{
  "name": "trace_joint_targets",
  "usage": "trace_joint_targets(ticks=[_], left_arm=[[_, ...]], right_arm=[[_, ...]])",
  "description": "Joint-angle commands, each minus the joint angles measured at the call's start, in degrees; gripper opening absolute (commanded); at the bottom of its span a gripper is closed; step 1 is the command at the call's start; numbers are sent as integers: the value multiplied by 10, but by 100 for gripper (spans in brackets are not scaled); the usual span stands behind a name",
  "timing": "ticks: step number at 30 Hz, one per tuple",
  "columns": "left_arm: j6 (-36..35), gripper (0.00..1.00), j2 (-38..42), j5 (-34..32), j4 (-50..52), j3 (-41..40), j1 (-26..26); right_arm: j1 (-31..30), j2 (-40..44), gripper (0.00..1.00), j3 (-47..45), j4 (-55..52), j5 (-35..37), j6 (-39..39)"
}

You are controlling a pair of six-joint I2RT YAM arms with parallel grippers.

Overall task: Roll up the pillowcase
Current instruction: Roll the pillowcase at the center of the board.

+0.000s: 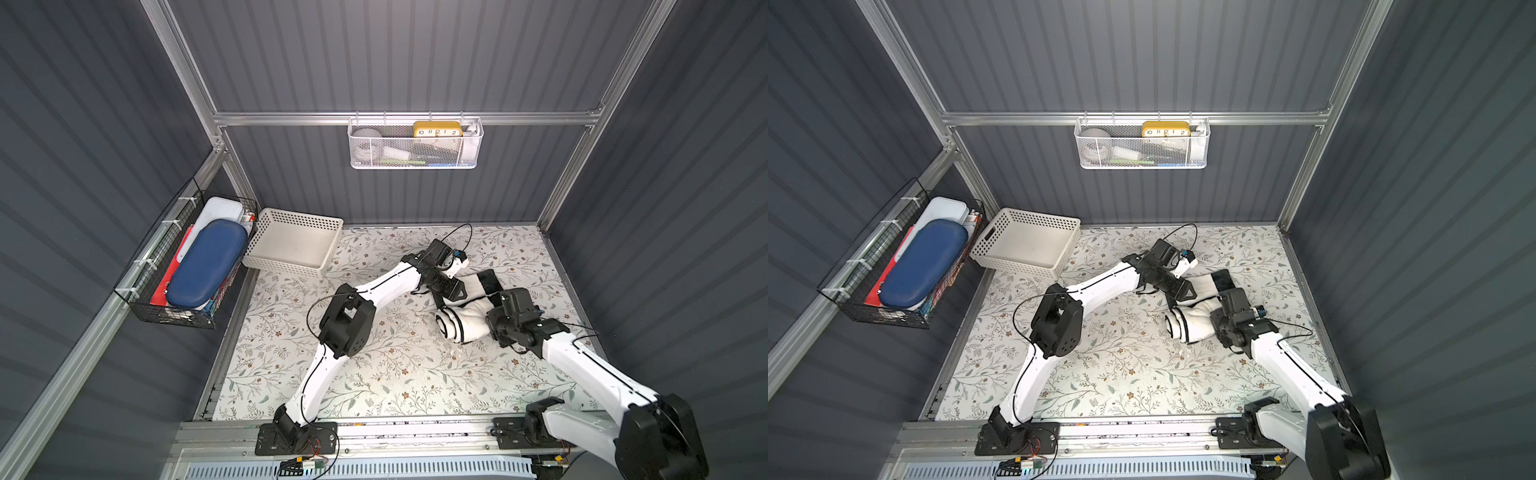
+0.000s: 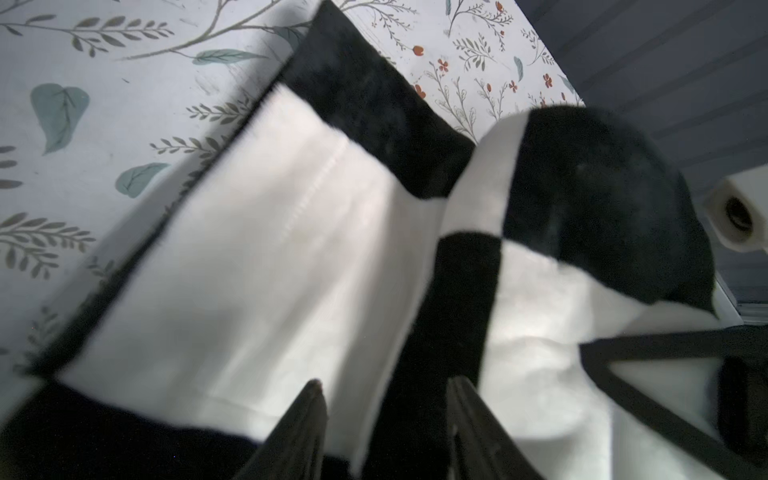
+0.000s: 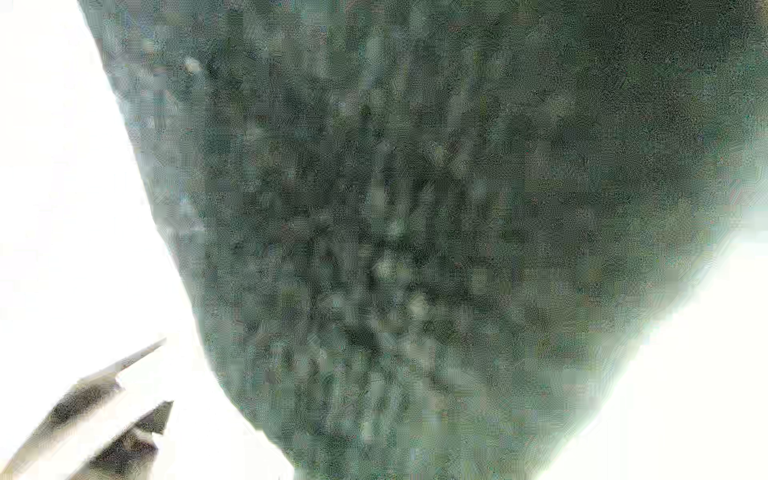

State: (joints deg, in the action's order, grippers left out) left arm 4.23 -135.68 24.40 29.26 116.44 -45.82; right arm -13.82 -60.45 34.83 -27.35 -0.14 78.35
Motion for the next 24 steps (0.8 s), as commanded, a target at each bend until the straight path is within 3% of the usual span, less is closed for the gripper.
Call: trace_joint_targets(ticks=[1,5,10,15,23,24], left_arm=[[-7,51,18,12,23,-2,0],[-5,51,25,27,16,-18,-2],[-5,51,27,21,12,-35,-12],[-3,50,9,-24,32,-38,-13],[-2,36,-10,-86,71,-65,-13],[25,35,-3,-105,73,-70,-11]], right_arm=[[5,44,25,3,-200,-62,-1],[23,43,27,21,-187,-57,-12],[32,-109,29,140,-181,-81,-79],[33,-183,31,219,-170,-89,-120],[33,-262,36,269,-155,-117,-158],[33,-268,37,271,-148,-119,-159]])
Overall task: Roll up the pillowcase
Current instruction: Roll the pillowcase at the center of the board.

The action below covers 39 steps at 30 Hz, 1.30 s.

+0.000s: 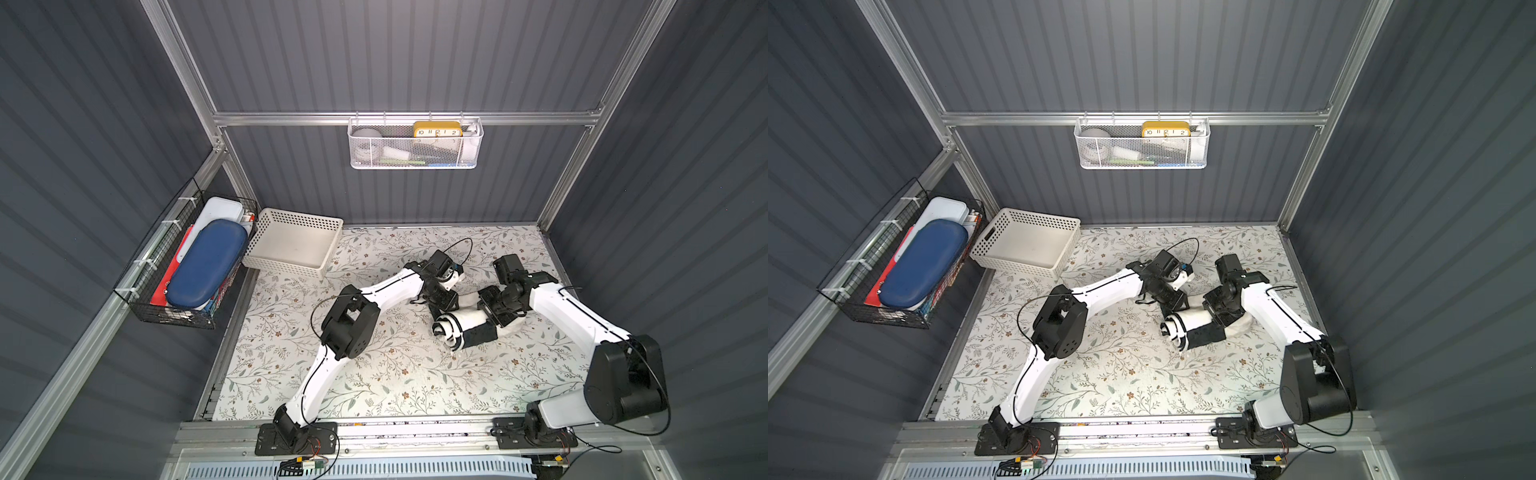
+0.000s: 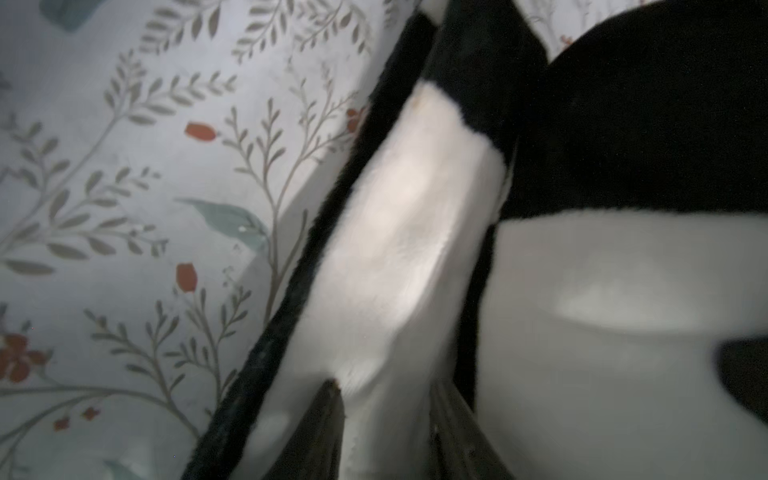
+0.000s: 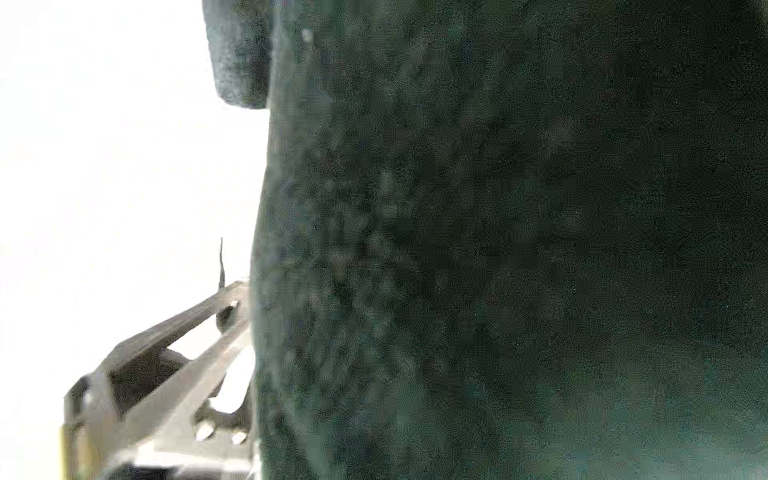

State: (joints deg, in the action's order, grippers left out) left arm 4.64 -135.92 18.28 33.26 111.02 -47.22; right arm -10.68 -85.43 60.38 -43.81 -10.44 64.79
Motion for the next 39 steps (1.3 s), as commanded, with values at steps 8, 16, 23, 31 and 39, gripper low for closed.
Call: trace_joint_targets(ticks=[8,16,23,31,39], left_arm=[[80,54,113,-160,-16,-81,67],[73,66,184,-177,-22,-114,103],[52,66,193,-115,-32,-132,103],[40,66,231,-97,-32,-91,102],[35,63,194,20,-47,-14,63]], right_arm=[[3,-74,42,64,27,1,-41],[5,-122,55,110,46,21,-35],[8,-171,59,141,89,12,-13],[5,-230,62,191,96,-1,-7],[4,-256,59,177,97,12,1]])
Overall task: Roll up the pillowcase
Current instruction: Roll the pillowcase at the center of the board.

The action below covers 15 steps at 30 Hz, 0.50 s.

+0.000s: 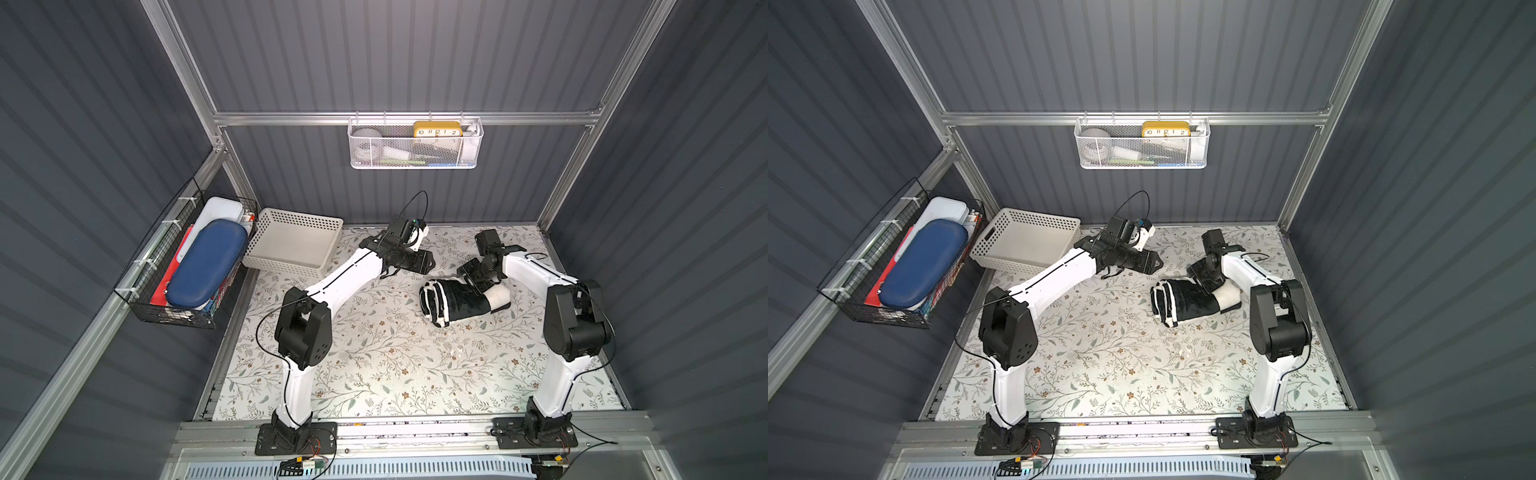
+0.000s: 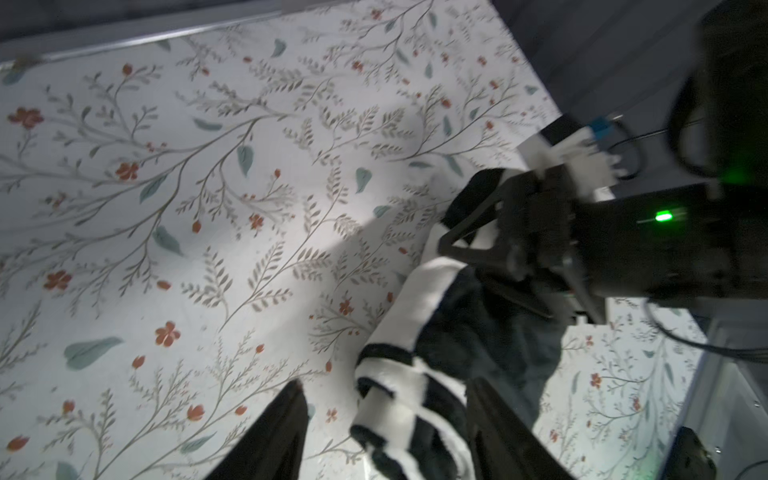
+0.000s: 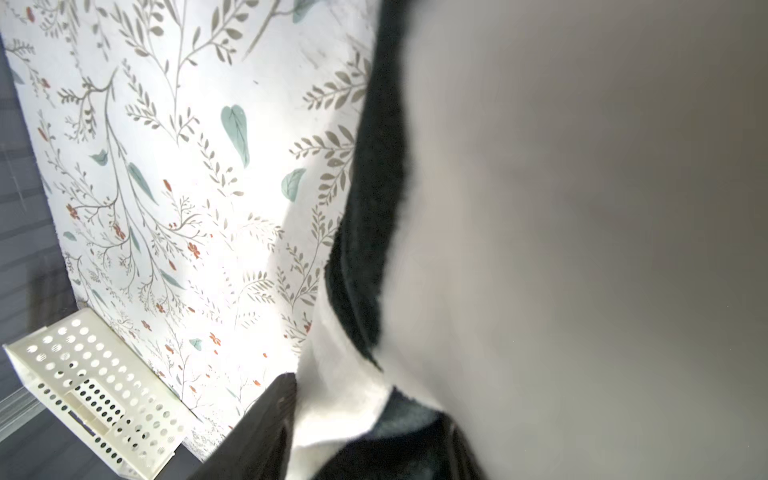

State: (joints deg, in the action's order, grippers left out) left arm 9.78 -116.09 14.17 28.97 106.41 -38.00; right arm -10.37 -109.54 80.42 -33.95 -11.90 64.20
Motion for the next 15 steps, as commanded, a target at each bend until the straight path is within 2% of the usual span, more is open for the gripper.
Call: trace_joint_targets(ticks=[1,4,10,15], left_arm=[[-22,62,-19,71,2,48,-40],[-29,60,-60,91,22,72,-65],[-20,54,-91,113,3,20,-70],[-12,47,-114,85,9,-11,-73]], right_arm=[[1,-13,56,-34,6,31,11],[2,-6,54,-50,7,40,13],[5,20,53,-76,10,64,21],[12,33,52,-85,1,72,25]])
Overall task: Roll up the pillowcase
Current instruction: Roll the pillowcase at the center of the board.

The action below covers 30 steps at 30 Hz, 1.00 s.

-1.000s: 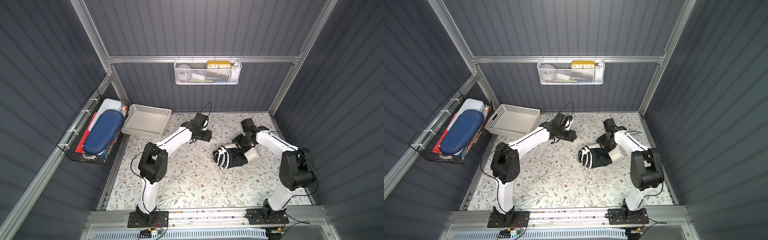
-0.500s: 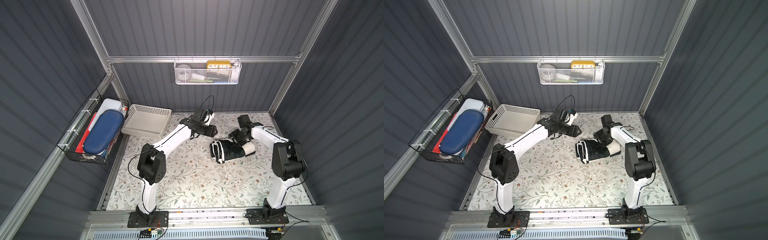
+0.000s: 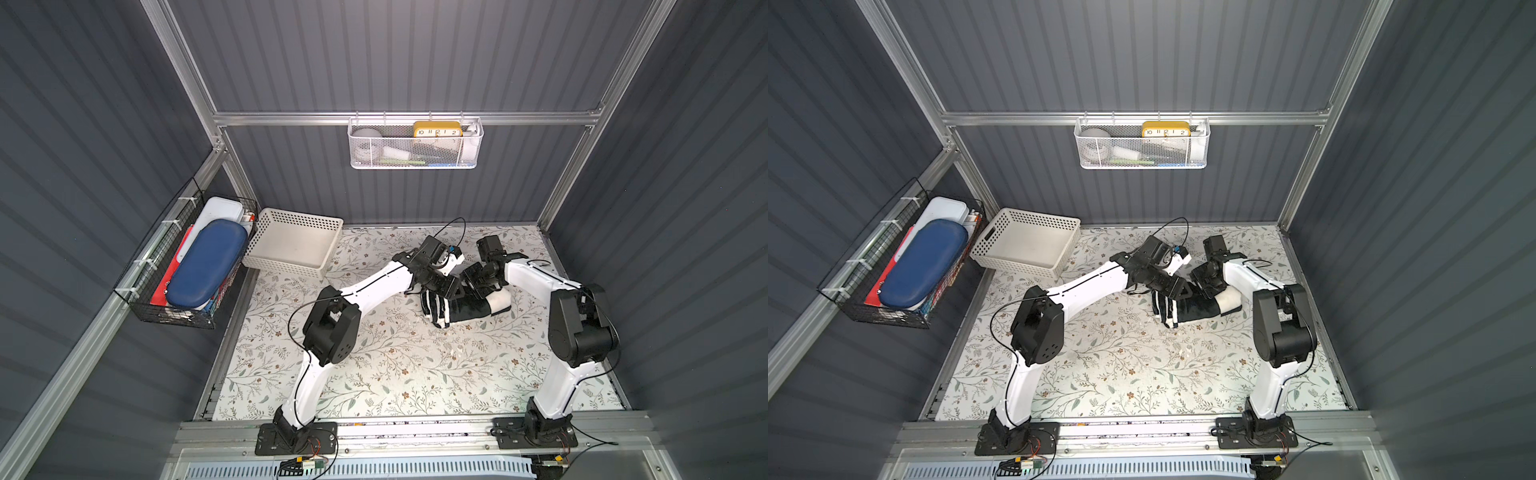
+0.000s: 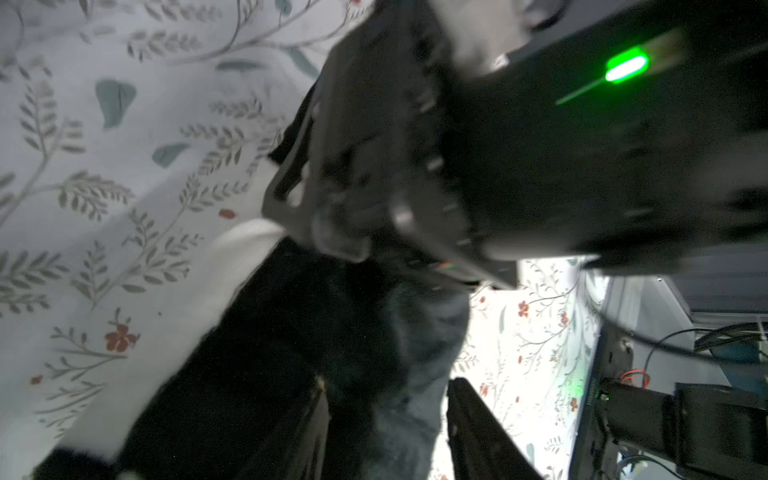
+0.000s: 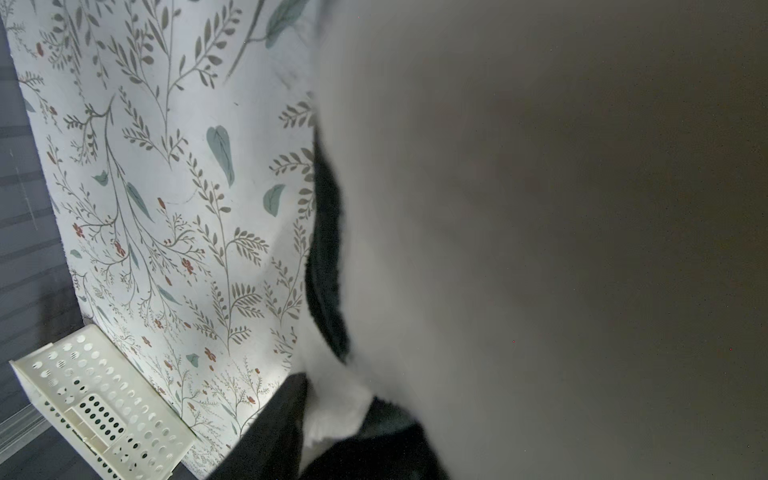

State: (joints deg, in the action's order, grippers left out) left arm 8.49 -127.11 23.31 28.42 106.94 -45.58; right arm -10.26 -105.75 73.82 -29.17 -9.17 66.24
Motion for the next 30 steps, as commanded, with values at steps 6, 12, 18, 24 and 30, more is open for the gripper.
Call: trace_joint_targets(ticks=[6,12,18,24,30], left_arm=[[35,43,-1,-72,-15,-64,4],[43,42,-23,-72,-5,-28,4],[39,36,-40,-55,-9,-46,4],[42,46,23,-95,-1,-34,4],[34,67,56,-121,24,20,4]], right_arm=[[18,13,50,-49,-38,60,9],[33,0,48,-78,-31,74,-11],[45,4,49,-80,-10,52,-26],[44,63,54,-67,-1,33,-20],[44,113,58,-55,3,25,-21]])
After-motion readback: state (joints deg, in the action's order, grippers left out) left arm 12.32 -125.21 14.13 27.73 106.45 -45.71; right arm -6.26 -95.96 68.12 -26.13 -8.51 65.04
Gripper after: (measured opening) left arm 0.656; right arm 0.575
